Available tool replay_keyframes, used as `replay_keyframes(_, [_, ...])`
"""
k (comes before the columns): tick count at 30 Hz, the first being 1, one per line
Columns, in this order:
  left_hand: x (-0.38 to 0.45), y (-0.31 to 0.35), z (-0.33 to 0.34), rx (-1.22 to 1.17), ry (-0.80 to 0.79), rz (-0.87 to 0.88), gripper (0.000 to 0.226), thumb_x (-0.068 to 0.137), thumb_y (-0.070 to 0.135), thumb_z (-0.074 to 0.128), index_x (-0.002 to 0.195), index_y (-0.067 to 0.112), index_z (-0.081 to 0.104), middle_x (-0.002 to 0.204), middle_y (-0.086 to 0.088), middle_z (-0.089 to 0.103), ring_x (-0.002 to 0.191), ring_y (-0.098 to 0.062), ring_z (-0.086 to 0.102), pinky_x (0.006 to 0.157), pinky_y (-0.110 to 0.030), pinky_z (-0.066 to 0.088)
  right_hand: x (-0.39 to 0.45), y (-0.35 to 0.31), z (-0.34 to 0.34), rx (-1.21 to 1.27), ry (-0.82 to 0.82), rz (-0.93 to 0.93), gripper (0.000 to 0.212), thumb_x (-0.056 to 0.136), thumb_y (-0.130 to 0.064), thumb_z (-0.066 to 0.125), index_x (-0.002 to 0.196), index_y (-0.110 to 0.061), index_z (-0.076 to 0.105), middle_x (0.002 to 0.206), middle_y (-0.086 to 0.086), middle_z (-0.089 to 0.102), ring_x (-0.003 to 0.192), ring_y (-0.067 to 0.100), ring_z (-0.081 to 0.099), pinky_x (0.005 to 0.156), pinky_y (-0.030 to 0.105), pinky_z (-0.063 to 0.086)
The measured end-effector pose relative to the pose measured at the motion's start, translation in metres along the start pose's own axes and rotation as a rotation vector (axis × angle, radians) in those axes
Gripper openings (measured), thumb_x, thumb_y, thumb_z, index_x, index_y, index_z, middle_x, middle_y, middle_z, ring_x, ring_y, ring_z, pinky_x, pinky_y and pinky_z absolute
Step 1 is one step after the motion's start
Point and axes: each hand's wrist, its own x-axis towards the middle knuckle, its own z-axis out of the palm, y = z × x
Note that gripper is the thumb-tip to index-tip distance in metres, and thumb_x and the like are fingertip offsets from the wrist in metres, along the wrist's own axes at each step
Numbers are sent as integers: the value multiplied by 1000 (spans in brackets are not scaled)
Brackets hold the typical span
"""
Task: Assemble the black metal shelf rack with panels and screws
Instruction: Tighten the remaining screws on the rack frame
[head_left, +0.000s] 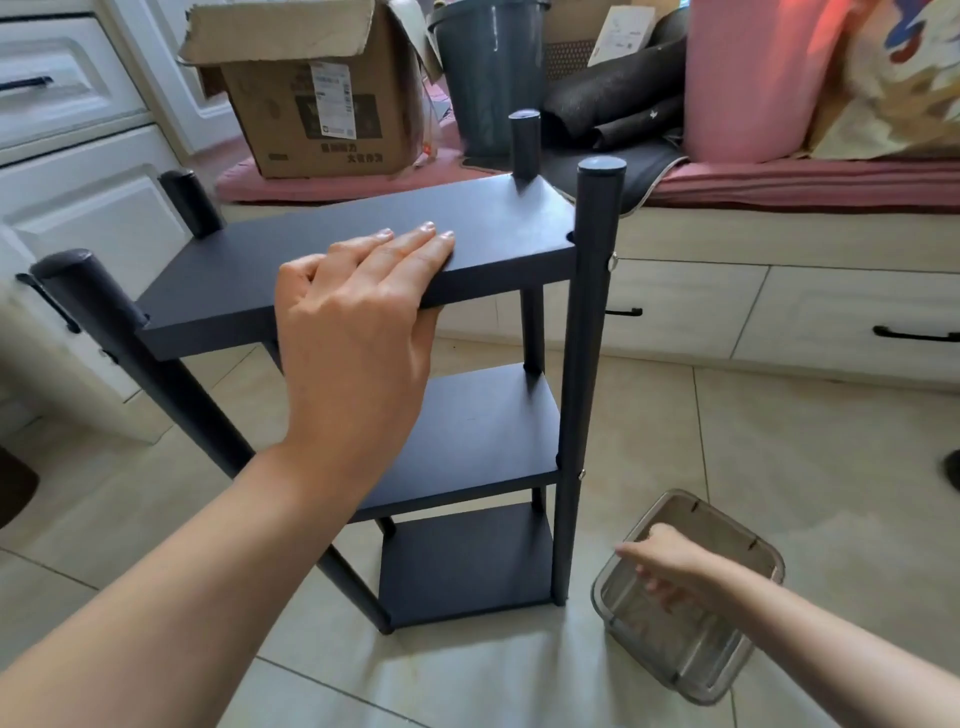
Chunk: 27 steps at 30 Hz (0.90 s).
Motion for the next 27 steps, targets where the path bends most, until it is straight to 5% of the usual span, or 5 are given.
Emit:
replay_keyframes(4, [1, 7, -1, -4, -12, 5, 38, 95, 18, 63, 133, 17, 64, 135, -1, 65, 127, -27, 58, 103, -44, 31, 21, -2, 29, -107, 39, -27, 41, 94, -41, 62, 75, -12, 40, 87, 6, 47, 65, 15, 50, 58, 26, 44])
replay_keyframes(6, [-1, 11, -3, -10, -25, 14, 39, 95, 18, 63, 134, 17, 64, 135, -1, 64, 127, -27, 58, 106, -45, 31, 24, -2, 41, -69, 56, -2, 32, 92, -30, 65, 99, -5, 47, 107, 15, 50, 85, 23, 59, 69, 30, 47])
replay_keyframes(9, [-3, 14, -7, -23, -29, 27, 38, 96, 18, 63, 134, 17, 64, 135, -1, 64, 128, -27, 57, 107, -47, 32, 24, 0, 54, -23, 31, 37, 66, 88, -11, 64, 135, 8, 22, 117, 21, 55, 107, 33, 62, 51, 25, 43])
replay_keyframes(18, [-6, 19, -16, -92, -54, 27, 40, 94, 16, 65, 134, 18, 64, 135, 0, 64, 128, -26, 58, 106, -53, 39, 17, 28, 54, -217, -130, -67, 69, 83, 2, 57, 145, -16, 32, 122, 13, 56, 93, 27, 69, 72, 39, 62])
replay_keyframes(27, [-7, 23, -15, -79, -32, 19, 39, 95, 15, 63, 134, 18, 64, 135, 1, 64, 128, -24, 57, 107, -51, 40, 72, 44, 27, -112, 65, -69, 25, 88, -2, 52, 105, -1, 71, 84, 17, 69, 66, 25, 62, 59, 34, 55])
